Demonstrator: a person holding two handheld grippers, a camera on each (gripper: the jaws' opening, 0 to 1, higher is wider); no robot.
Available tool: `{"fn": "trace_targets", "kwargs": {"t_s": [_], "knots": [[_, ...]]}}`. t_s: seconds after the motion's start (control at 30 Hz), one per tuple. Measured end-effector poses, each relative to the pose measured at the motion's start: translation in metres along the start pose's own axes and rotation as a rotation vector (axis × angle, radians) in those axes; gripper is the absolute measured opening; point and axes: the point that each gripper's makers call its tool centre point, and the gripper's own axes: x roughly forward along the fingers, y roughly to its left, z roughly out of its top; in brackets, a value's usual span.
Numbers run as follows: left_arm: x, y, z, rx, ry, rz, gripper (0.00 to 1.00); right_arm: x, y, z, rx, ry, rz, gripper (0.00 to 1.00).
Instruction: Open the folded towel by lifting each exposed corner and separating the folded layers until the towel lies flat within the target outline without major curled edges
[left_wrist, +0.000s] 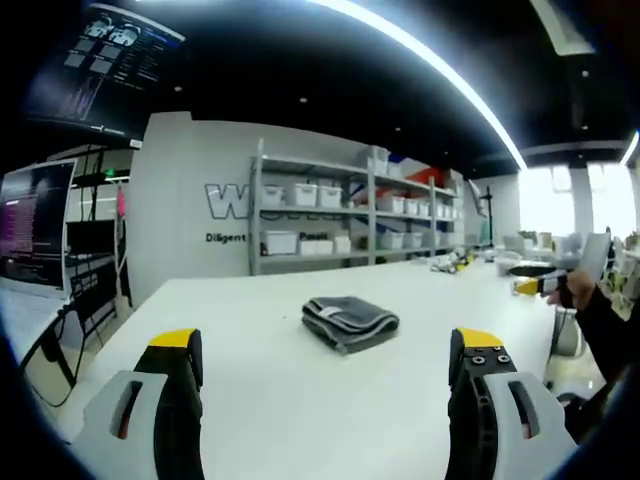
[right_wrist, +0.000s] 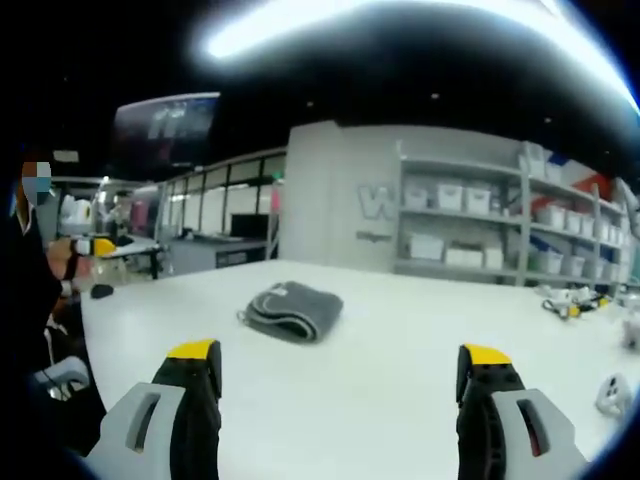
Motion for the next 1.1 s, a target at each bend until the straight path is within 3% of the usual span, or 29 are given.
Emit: {"fn": "trace_targets", "kwargs": {"t_s": [0.37, 1.1], "knots": [[-0.006, 0.001, 0.004, 0.01, -0.013, 0.023, 1.0, -0.002, 0.005, -0.003, -0.035, 0.028, 0.015, 0.99], [0.007, 0.005, -0.006, 0.007, 0.041, 0.008, 1.0, 0.005, -0.007, -0.004, -0.063, 0.073, 0.013, 0.97]]}}
